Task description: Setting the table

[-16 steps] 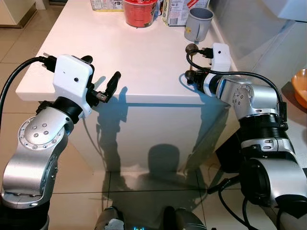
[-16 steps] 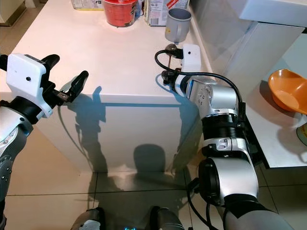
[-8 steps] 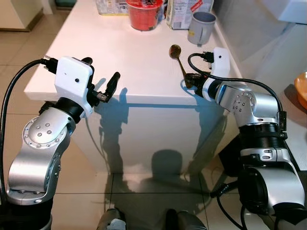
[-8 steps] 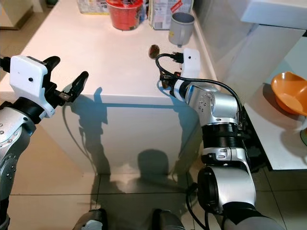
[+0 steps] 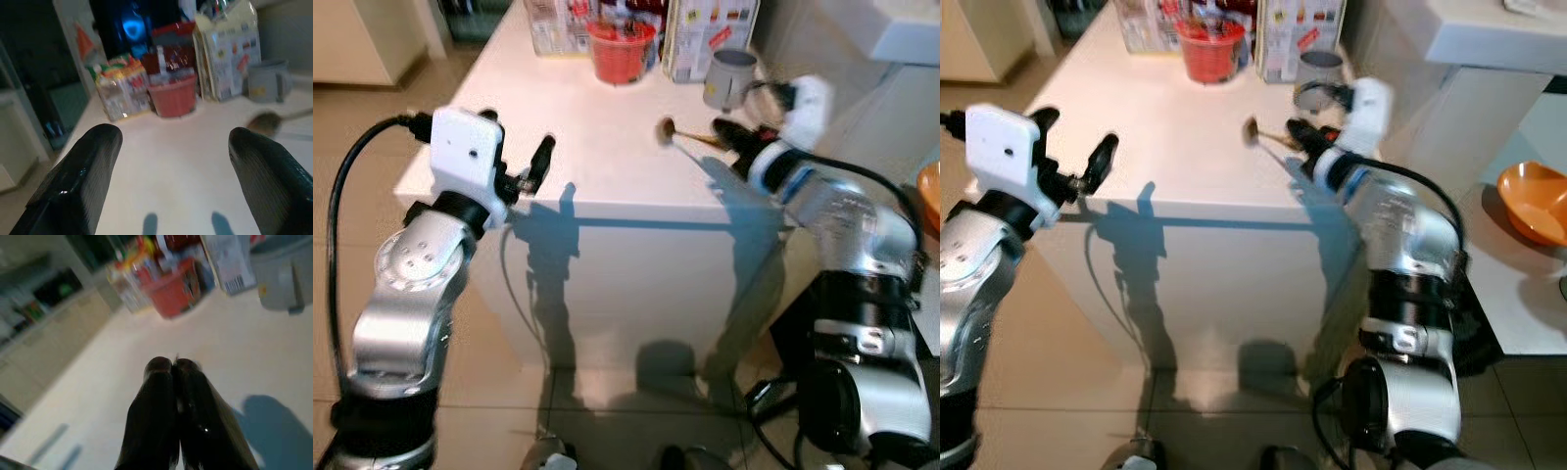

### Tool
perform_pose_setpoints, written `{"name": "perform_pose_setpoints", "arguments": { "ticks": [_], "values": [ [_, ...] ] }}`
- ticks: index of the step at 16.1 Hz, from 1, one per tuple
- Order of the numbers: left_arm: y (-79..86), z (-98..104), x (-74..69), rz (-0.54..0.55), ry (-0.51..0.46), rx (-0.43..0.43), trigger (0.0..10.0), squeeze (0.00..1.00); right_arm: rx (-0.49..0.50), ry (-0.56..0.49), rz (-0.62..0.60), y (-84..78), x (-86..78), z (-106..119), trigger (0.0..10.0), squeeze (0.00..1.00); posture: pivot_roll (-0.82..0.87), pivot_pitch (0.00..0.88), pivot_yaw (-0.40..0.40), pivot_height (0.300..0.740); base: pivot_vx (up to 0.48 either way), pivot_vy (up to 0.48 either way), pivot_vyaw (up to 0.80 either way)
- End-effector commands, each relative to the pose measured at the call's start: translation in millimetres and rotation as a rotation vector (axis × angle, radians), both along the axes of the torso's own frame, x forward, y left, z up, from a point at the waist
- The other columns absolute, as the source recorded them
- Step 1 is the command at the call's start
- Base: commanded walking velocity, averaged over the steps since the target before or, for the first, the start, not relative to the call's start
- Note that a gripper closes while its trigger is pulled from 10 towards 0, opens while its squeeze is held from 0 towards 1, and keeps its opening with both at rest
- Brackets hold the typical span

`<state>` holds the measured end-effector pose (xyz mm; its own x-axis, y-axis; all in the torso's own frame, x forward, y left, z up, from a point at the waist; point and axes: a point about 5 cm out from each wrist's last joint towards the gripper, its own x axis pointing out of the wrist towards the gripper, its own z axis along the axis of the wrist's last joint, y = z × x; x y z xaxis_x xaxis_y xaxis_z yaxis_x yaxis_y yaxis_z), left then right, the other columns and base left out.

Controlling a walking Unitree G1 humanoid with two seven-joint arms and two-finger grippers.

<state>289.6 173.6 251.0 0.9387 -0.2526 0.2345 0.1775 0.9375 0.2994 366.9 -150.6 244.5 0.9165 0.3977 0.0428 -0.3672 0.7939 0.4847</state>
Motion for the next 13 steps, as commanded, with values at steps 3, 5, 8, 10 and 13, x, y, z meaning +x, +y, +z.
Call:
{"name": "perform_pose_setpoints", "arguments": {
  "ticks": [3,5,8,10,13],
  "values": [
    [-8.2,-2.6,6.1,0.001,-0.005,-0.035,10.0,0.0,0.14,-0.047,-0.015,-21.6,-13.3,1.4,0.0,0.0,0.02,0.0,-0.006,0.74,0.0,0.0,0.0],
    [-9.8,-4.9,7.8,0.005,-0.001,-0.041,10.0,0.0,0.152,-0.047,-0.025,-25.0,-15.9,-1.4,0.0,0.0,0.02,0.0,-0.004,0.74,0.0,0.0,0.0],
    [-20.1,-8.4,12.3,-0.001,0.003,-0.068,10.0,0.0,0.147,0.028,-0.097,-22.5,-16.2,-25.0,0.0,0.0,0.02,0.0,-0.011,0.74,0.0,0.0,0.0],
    [-20.9,-8.1,12.5,0.009,-0.004,-0.079,10.0,0.0,0.247,0.073,-0.149,-21.0,-10.5,-31.1,0.0,0.0,0.03,0.0,-0.021,0.74,0.0,0.0,0.0],
    [-18.1,-8.0,13.0,0.032,-0.014,-0.088,10.0,0.0,0.399,0.112,-0.206,-25.8,-2.9,-34.2,0.0,0.0,0.03,0.0,-0.028,0.74,0.0,0.0,0.0]
  ]
}}
